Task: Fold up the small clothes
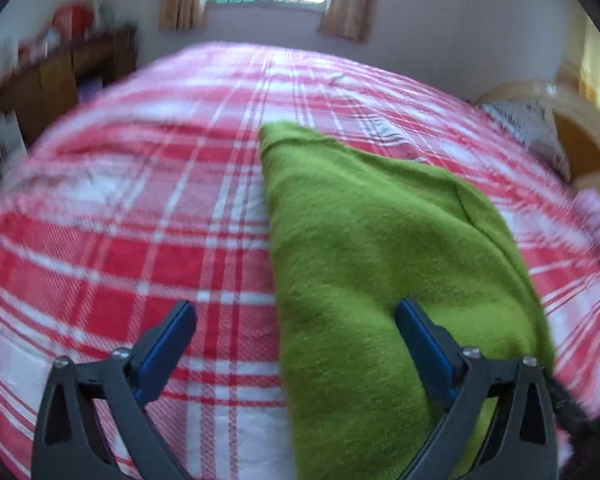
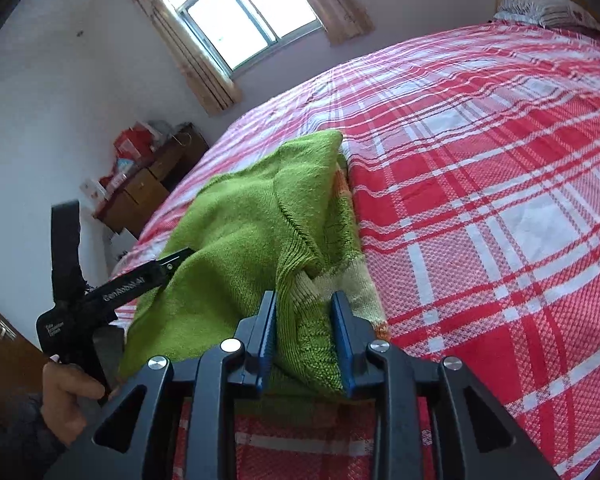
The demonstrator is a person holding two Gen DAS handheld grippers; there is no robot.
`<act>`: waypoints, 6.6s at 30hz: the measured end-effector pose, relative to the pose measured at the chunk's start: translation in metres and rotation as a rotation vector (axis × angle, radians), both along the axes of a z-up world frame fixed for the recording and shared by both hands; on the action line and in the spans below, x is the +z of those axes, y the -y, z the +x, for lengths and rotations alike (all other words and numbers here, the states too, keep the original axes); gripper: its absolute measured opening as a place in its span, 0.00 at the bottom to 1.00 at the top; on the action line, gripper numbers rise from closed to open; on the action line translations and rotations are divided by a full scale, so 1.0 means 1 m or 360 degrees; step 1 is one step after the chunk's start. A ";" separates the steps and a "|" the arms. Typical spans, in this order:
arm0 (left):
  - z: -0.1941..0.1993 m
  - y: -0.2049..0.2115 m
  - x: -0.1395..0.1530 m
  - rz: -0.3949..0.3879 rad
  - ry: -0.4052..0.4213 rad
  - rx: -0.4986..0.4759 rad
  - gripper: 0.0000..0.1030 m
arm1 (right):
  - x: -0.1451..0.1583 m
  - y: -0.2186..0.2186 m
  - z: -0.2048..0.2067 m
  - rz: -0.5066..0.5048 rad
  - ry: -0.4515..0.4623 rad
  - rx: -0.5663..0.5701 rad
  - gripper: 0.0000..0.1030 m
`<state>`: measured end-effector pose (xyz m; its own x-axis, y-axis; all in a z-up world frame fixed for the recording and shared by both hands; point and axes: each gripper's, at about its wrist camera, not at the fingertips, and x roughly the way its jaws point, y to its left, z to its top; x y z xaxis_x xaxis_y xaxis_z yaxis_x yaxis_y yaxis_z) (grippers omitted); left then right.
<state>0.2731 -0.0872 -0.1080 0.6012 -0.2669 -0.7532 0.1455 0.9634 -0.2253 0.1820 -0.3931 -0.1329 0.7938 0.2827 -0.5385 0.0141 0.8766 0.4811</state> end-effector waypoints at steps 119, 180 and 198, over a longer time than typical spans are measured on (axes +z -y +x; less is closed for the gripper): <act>-0.173 -0.060 0.045 0.0002 0.0084 -0.0184 0.38 | 0.042 -0.164 -0.110 -0.0312 -0.0052 0.0341 0.37; -0.164 -0.224 0.045 0.0042 0.0140 0.0326 0.38 | 0.045 -0.335 -0.038 -0.0391 0.0051 0.0826 0.37; -0.127 -0.254 0.038 0.0082 0.0141 0.0374 0.38 | 0.042 -0.371 0.002 -0.0390 0.0074 0.0865 0.37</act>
<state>0.1457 0.1670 -0.0703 0.7066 -0.0748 -0.7036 -0.0666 0.9829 -0.1714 0.1843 -0.0217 -0.0913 0.5942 0.5271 -0.6076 -0.4838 0.8377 0.2536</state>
